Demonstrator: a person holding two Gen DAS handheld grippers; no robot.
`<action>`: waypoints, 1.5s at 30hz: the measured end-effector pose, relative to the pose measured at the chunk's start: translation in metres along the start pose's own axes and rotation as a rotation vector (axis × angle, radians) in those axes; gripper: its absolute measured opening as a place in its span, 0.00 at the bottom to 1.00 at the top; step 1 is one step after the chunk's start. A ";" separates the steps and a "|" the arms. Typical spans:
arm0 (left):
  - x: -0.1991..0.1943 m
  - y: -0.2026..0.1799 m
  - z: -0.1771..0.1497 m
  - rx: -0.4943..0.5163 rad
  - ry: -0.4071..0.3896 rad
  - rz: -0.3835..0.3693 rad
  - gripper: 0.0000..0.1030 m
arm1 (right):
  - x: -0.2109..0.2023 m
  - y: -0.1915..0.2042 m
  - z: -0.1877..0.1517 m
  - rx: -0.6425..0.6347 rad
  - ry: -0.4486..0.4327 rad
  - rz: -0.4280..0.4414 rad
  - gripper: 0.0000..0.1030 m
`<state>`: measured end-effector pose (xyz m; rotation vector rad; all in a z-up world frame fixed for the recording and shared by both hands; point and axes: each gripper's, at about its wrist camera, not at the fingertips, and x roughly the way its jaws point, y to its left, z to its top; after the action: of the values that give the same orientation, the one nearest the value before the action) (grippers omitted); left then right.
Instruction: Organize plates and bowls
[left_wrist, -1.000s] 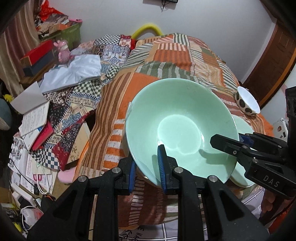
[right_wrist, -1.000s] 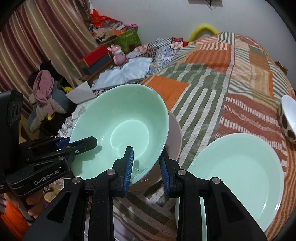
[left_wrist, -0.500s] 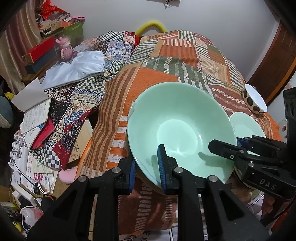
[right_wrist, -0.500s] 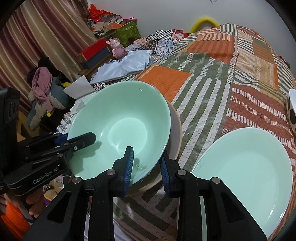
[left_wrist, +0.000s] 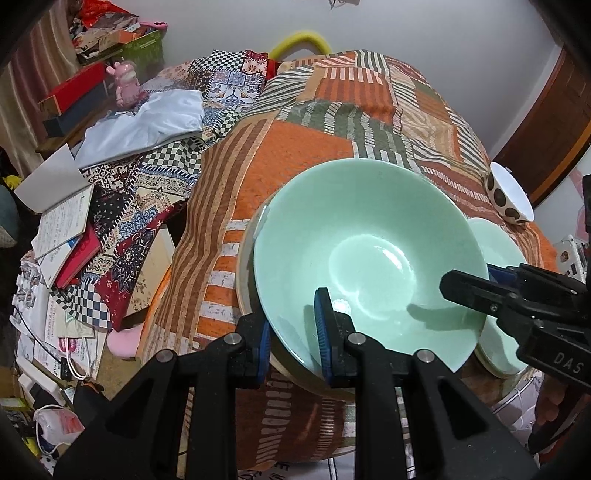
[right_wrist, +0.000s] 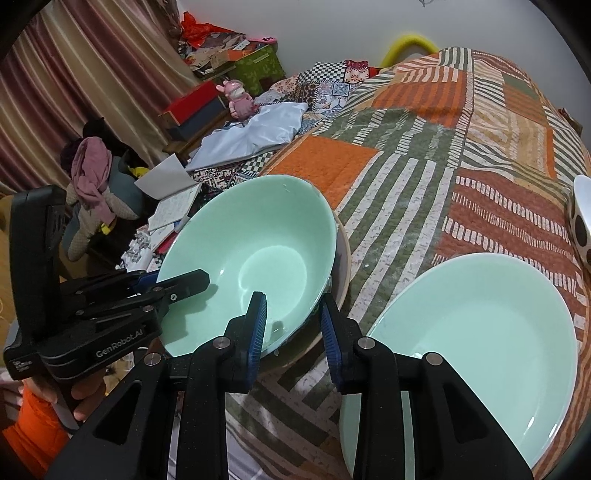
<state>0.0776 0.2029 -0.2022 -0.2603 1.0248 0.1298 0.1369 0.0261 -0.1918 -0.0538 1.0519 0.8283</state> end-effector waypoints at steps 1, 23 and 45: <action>0.000 -0.002 0.000 0.006 0.000 0.008 0.21 | -0.001 -0.001 0.000 0.002 -0.002 -0.001 0.27; -0.022 -0.024 0.016 0.038 -0.001 0.112 0.33 | -0.056 -0.043 -0.006 0.029 -0.125 -0.019 0.44; -0.074 -0.163 0.068 0.222 -0.238 0.020 0.53 | -0.160 -0.165 -0.019 0.160 -0.329 -0.261 0.48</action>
<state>0.1328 0.0656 -0.0806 -0.0302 0.7974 0.0625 0.1895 -0.1903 -0.1316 0.0775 0.7762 0.4942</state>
